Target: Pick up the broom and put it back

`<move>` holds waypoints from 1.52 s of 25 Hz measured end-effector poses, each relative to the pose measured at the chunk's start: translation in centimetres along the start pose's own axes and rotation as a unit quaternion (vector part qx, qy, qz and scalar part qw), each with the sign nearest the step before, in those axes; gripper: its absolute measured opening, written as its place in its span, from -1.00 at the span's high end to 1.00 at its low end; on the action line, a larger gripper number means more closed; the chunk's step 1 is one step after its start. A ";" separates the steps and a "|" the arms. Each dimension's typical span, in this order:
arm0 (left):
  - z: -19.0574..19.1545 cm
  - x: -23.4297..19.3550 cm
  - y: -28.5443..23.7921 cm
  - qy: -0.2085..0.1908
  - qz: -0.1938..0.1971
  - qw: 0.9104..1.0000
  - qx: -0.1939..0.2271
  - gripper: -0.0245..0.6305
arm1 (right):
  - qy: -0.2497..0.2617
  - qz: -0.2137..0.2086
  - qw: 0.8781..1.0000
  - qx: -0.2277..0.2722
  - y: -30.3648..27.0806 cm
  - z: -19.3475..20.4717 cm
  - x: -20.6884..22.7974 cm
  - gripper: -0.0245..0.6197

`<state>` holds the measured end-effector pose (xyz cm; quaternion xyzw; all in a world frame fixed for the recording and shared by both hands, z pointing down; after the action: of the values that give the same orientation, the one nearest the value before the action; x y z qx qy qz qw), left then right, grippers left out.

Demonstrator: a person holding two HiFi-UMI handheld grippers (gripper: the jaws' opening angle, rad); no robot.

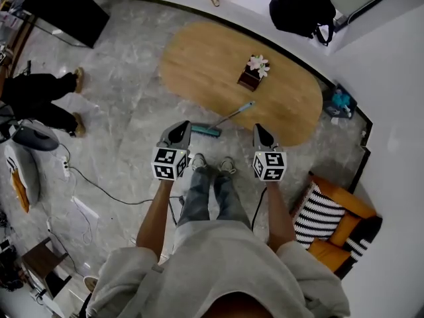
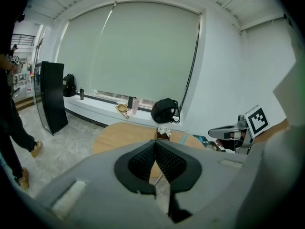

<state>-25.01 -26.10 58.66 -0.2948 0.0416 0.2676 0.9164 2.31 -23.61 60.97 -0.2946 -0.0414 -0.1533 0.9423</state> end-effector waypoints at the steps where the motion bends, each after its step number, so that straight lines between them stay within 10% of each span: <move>1: 0.4 -0.1 0.0 0.002 0.001 1.000 -0.001 0.92 | -0.001 0.001 1.000 -0.002 -0.1 0.4 -0.1 0.92; 11: 4.3 -0.5 -0.3 0.015 0.004 1.000 -0.023 0.92 | -0.019 0.004 0.999 -0.028 -1.3 4.3 -0.9 0.91; 18: 6.4 -0.5 -0.2 0.022 0.002 0.999 -0.035 0.92 | -0.035 -0.011 0.998 -0.046 -1.9 7.1 -1.7 0.12; 38: 7.4 -0.2 -0.3 0.030 -0.003 0.999 -0.039 0.92 | -0.064 0.014 0.997 -0.041 -9.6 5.2 1.2 0.15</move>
<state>-25.66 -22.24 64.93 -0.3384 0.0574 0.2576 0.9032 0.49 -28.49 70.64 -0.3431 -0.0915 -0.1227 0.9267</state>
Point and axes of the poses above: the fingertips, and each gripper's own axes: y backward along the fingers, x to its right, z out of its underside, the point moved 5 cm from there along y, backward along the fingers, and after that the axes turned 1 degree about -y, right-handed, at the moved point
